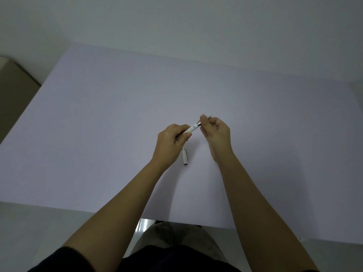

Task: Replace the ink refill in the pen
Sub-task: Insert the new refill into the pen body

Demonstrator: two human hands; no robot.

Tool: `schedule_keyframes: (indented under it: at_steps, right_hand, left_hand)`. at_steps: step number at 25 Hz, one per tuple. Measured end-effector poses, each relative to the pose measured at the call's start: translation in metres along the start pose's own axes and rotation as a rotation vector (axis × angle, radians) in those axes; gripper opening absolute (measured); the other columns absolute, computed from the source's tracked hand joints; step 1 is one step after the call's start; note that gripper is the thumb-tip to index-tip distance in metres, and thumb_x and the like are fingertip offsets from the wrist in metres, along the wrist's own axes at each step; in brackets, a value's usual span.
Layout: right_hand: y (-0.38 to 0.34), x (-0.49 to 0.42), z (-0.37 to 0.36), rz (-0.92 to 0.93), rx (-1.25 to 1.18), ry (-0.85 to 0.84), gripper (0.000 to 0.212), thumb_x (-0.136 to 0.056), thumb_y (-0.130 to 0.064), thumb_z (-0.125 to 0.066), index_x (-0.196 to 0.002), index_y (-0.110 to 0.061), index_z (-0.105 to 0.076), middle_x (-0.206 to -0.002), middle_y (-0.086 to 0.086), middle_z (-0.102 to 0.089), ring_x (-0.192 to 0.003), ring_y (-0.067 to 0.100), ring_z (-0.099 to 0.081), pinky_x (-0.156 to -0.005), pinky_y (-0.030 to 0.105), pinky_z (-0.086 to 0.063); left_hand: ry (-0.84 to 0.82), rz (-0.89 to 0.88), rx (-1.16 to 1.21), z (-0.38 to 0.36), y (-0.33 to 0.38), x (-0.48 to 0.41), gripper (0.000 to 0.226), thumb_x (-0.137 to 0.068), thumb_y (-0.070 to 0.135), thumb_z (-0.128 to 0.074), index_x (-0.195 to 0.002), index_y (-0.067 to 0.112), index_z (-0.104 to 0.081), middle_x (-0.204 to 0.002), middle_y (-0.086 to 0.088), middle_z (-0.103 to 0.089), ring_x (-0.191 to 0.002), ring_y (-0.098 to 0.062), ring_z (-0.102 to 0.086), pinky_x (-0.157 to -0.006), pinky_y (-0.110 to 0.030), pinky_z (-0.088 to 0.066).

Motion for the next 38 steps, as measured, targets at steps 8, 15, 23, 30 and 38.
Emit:
schedule_keyframes:
  at_steps: [8, 15, 23, 30, 38]
  right_hand:
    - [-0.0004, -0.0009, 0.0, 0.017, 0.008, 0.024, 0.011, -0.084, -0.022, -0.067, -0.074, -0.023, -0.071, -0.078, -0.008, -0.073, -0.09, 0.012, -0.067, -0.098, 0.035, -0.049]
    - [0.001, -0.0009, -0.0029, 0.032, -0.083, -0.068, 0.014, -0.09, -0.019, -0.058, -0.095, -0.022, -0.07, -0.102, -0.009, -0.072, -0.105, 0.008, -0.065, -0.094, 0.027, -0.049]
    - [-0.0012, -0.0037, -0.006, 0.017, -0.156, -0.114, 0.016, -0.094, -0.016, -0.052, -0.103, -0.019, -0.065, -0.108, -0.004, -0.068, -0.108, 0.01, -0.063, -0.091, 0.022, -0.051]
    - [-0.0013, -0.0054, -0.0036, 0.002, -0.145, -0.077, 0.012, -0.093, -0.019, -0.054, -0.094, -0.019, -0.067, -0.097, -0.005, -0.071, -0.099, 0.011, -0.066, -0.096, 0.028, -0.05]
    - [-0.0019, -0.0083, -0.0007, 0.045, -0.033, 0.007, 0.014, -0.088, -0.017, -0.062, -0.083, -0.024, -0.073, -0.084, -0.009, -0.075, -0.094, 0.007, -0.068, -0.091, 0.028, -0.05]
  left_hand:
    - [0.01, -0.001, 0.013, -0.0006, 0.0032, -0.0011, 0.015, -0.09, 0.018, -0.057, -0.1, 0.015, -0.067, -0.076, 0.0, -0.059, -0.066, -0.003, -0.047, -0.062, -0.004, -0.033]
    - [0.021, 0.006, 0.019, 0.002, 0.0032, -0.0027, 0.015, -0.091, 0.018, -0.056, -0.101, 0.015, -0.067, -0.076, -0.003, -0.061, -0.067, -0.002, -0.047, -0.063, -0.004, -0.035]
    - [0.024, -0.008, 0.011, 0.0016, 0.0046, -0.004, 0.013, -0.09, 0.018, -0.057, -0.098, 0.016, -0.067, -0.074, -0.003, -0.059, -0.066, -0.003, -0.047, -0.063, -0.006, -0.034]
    - [0.042, -0.016, -0.004, 0.002, 0.0036, -0.0051, 0.013, -0.089, 0.017, -0.059, -0.099, 0.016, -0.067, -0.069, 0.011, -0.049, -0.065, -0.002, -0.046, -0.062, -0.005, -0.034]
    - [0.033, 0.01, 0.028, 0.0016, 0.0013, -0.0053, 0.013, -0.09, 0.017, -0.058, -0.1, 0.015, -0.067, -0.073, 0.004, -0.058, -0.066, 0.0, -0.048, -0.063, -0.004, -0.034]
Point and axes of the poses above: each hand's wrist, its own x-axis away from the middle knuckle, its own z-axis out of the back of the hand, y = z × x, the point moved 6 cm from there along -x, towards the middle knuckle
